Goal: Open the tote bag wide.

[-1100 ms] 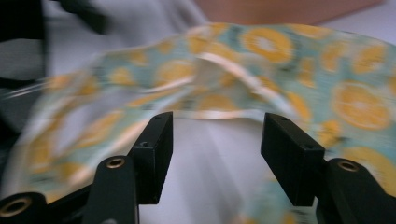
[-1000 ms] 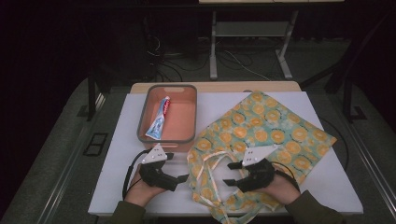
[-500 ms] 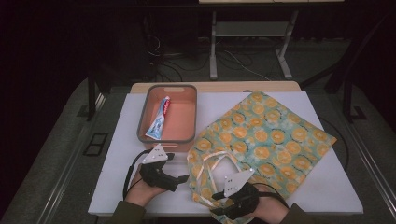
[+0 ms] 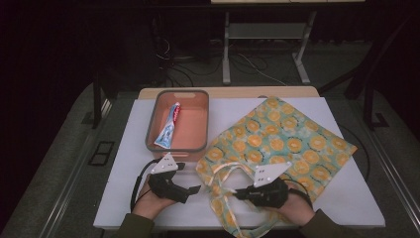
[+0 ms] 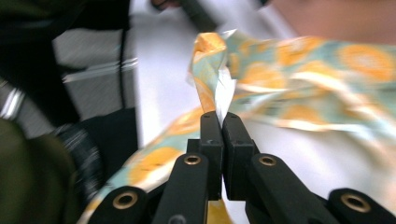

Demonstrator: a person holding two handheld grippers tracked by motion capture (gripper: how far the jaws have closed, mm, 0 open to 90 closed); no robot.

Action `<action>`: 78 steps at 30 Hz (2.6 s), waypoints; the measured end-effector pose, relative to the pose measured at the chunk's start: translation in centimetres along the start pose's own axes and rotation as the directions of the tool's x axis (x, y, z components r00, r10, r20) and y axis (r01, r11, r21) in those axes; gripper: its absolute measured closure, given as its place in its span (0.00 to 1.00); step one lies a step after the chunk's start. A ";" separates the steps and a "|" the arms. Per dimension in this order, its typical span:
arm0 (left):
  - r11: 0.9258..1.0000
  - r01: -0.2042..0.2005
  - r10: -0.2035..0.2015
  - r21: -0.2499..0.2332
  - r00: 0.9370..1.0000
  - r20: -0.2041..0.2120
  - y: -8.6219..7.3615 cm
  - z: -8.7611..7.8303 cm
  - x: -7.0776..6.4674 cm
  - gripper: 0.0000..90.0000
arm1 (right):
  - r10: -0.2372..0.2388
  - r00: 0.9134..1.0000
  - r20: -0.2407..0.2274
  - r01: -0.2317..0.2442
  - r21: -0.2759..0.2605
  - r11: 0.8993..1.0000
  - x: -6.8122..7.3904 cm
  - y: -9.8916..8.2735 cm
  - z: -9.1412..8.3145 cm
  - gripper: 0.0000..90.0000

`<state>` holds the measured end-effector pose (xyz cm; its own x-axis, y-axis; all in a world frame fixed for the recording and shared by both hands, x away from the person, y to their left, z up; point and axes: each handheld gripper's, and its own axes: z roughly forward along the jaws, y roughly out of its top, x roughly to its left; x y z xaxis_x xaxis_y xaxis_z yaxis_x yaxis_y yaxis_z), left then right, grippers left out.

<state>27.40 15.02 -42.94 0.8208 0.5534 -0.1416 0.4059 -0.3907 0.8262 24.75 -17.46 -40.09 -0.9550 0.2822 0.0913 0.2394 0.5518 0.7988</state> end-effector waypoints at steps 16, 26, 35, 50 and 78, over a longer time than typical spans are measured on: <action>1.000 0.001 -0.001 0.003 1.000 0.000 0.0 0.0 0.0 0.02 | 0.195 0.938 0.286 -0.164 -0.128 0.978 -8.1 -2.4 -7.6 0.98; 1.000 0.002 -0.002 0.004 1.000 -0.001 0.0 0.1 0.0 0.02 | 0.294 0.860 0.416 -0.260 -0.139 0.956 -12.0 -5.2 -10.3 0.98; 1.000 -0.005 0.005 0.006 1.000 -0.001 0.0 0.1 -0.1 0.02 | 0.337 0.804 0.491 -0.389 0.004 0.921 -14.8 -8.2 -9.0 0.97; 1.000 -0.010 0.010 0.010 1.000 0.001 0.0 0.1 -0.1 0.02 | 0.333 0.821 0.463 -0.335 -0.081 0.939 -12.5 -5.9 -10.6 0.53; 1.000 -0.014 0.014 0.017 1.000 0.006 0.0 0.3 -0.3 0.03 | 0.159 0.937 0.311 -0.215 0.156 0.964 -8.4 -4.9 -0.2 0.65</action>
<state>27.31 14.67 -43.03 0.8291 0.5431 -0.1332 0.4008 -0.4110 0.8188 31.56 -22.70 -44.63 -0.8027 0.5958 0.0275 0.4634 0.5938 0.6578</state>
